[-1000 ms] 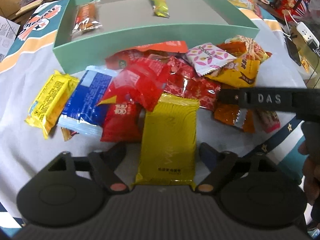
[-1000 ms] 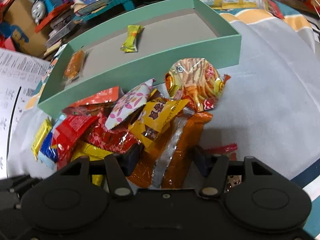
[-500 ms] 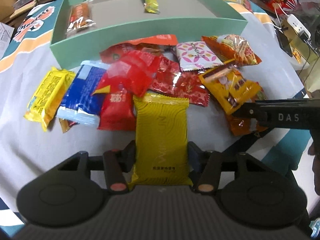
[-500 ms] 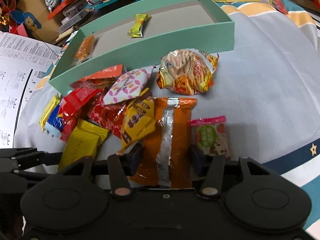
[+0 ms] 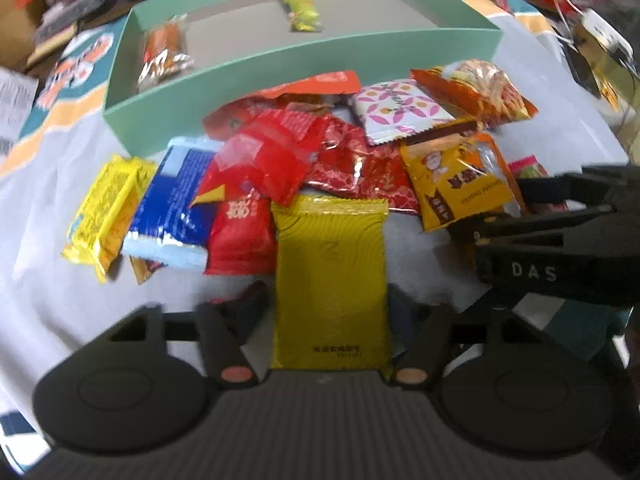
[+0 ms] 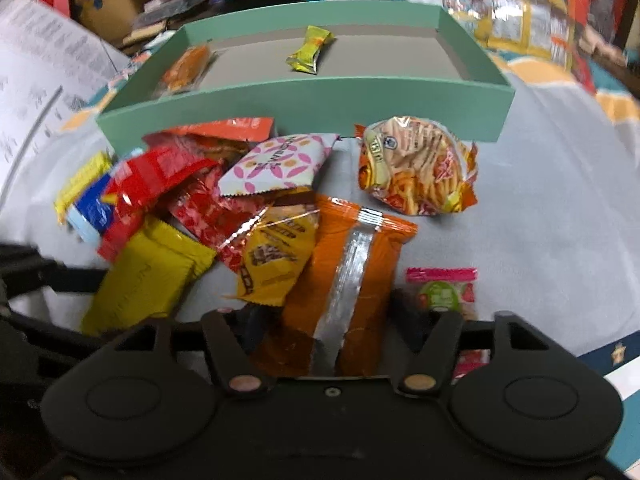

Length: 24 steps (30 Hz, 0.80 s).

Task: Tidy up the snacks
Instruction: 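Lift both packs into the green tray, lay them in a row, release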

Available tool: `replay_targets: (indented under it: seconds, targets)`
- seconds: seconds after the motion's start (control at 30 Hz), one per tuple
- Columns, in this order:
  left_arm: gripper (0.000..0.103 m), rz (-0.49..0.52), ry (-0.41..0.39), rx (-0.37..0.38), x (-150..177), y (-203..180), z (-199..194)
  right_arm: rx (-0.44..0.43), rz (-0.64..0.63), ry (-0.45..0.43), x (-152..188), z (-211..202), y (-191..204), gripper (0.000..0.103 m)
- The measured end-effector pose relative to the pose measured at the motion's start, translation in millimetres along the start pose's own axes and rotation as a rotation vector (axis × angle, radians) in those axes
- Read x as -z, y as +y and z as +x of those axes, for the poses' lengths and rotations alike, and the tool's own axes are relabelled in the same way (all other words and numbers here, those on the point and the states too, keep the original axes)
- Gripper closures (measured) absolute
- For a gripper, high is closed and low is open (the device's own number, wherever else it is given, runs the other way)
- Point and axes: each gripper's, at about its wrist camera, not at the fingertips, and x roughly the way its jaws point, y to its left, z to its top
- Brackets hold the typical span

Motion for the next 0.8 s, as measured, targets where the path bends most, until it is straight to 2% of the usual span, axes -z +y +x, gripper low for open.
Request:
replay_targets:
  seconds: [0.13,0.43,0.6,0.8]
  targets:
    - [0.052,0.035,-0.007,0.019,3,-7,-5,-0.026,0.042,-0.006,2,-12,-8,0.05]
    - [0.052,-0.014,-0.044,0.044,4,2,-24,-0.041,0.088,-0.029,12,-39,-26,0.053]
    - [0.052,-0.015,-0.031,0.03,7,2,-22,-0.06,0.093,0.031,21,-34,-29,0.052]
    - [0.049,-0.08,0.007,0.044,9,18,-11,-0.082,0.098,0.057,16,-26,-25,0.049]
